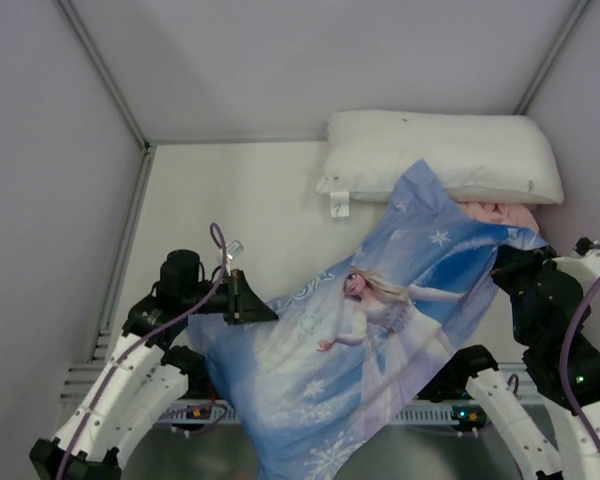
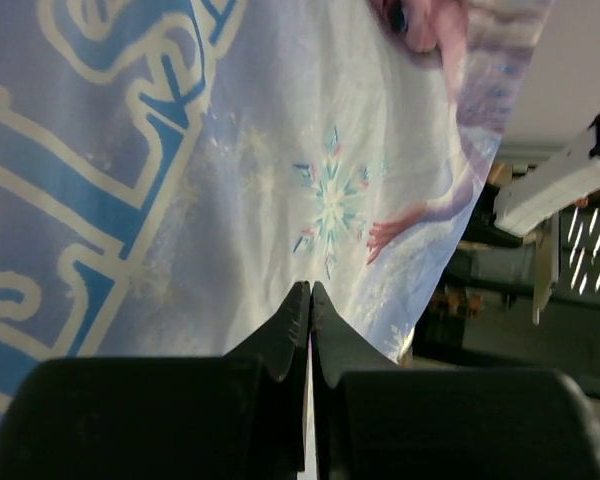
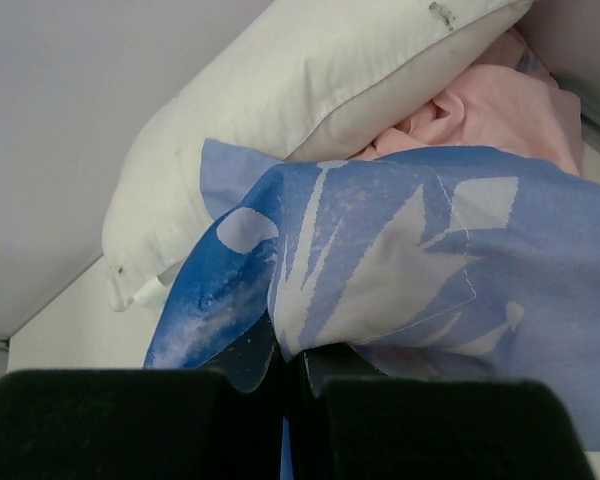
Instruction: Remove the pillowcase from the pillow
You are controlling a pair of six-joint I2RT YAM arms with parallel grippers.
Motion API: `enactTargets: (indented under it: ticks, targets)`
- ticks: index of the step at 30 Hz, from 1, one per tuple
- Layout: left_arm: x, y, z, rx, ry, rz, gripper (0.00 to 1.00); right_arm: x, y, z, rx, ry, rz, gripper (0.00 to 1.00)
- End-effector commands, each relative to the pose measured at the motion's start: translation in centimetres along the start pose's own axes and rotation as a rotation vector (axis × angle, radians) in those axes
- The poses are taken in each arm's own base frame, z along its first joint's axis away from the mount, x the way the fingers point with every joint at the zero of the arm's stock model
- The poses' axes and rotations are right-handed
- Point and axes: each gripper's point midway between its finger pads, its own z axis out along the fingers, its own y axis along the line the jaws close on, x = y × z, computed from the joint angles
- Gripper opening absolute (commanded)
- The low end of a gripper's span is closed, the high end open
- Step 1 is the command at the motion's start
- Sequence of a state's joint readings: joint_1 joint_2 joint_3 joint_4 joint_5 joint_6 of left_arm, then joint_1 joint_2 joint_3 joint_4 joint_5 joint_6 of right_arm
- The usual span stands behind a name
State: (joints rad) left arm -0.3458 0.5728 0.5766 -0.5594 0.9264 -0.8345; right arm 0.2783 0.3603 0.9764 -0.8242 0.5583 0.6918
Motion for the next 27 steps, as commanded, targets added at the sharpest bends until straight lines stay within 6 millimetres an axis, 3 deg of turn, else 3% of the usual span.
enactTargets:
  ticks: [1,3,4,5,7,11,13,15,18,21,27]
  targets:
    - [0.7,-0.2,2.4,-0.028,0.095,0.096,0.0,-1.3,1.1,0.7,-0.018,-0.058,0.048,0.0]
    - [0.7,-1.2,4.4,-0.059,0.11,0.167,0.0,-0.8,1.4,1.3,-0.017,-0.045,0.049,0.0]
    - [1.3,-0.5,6.4,-0.097,0.164,0.163,0.0,-0.7,1.6,1.5,-0.024,-0.039,0.05,0.0]
    - [2.3,-1.8,7.9,-0.073,0.202,0.22,0.0,-0.7,1.8,1.6,-0.027,-0.04,0.053,0.0]
    - [3.2,-0.5,10.1,-0.14,0.263,0.237,0.0,-0.6,2.3,1.9,-0.038,-0.032,0.051,0.0]
    - [2.6,0.4,11.1,-0.151,0.211,0.237,0.0,-1.2,3.0,1.5,-0.064,-0.033,0.041,0.0]
    - [3.4,1.5,11.7,-0.142,0.227,0.201,0.0,-1.6,2.8,1.2,-0.07,-0.045,0.04,0.0]
    - [3.1,3.6,12.2,-0.219,0.208,0.171,0.0,-1.6,2.8,0.9,-0.08,-0.046,0.04,0.0]
    - [2.7,9.4,12.8,-0.457,0.165,0.083,0.0,-1.5,2.8,0.4,-0.098,-0.036,0.045,0.0]
    - [2.1,13.4,13.4,-0.602,0.142,-0.016,0.0,-1.5,2.7,-0.2,-0.11,-0.035,0.057,0.0]
    - [-4.0,18.4,14.0,-0.737,0.013,-0.175,0.0,-1.8,1.1,-0.6,-0.055,-0.055,0.024,0.0]
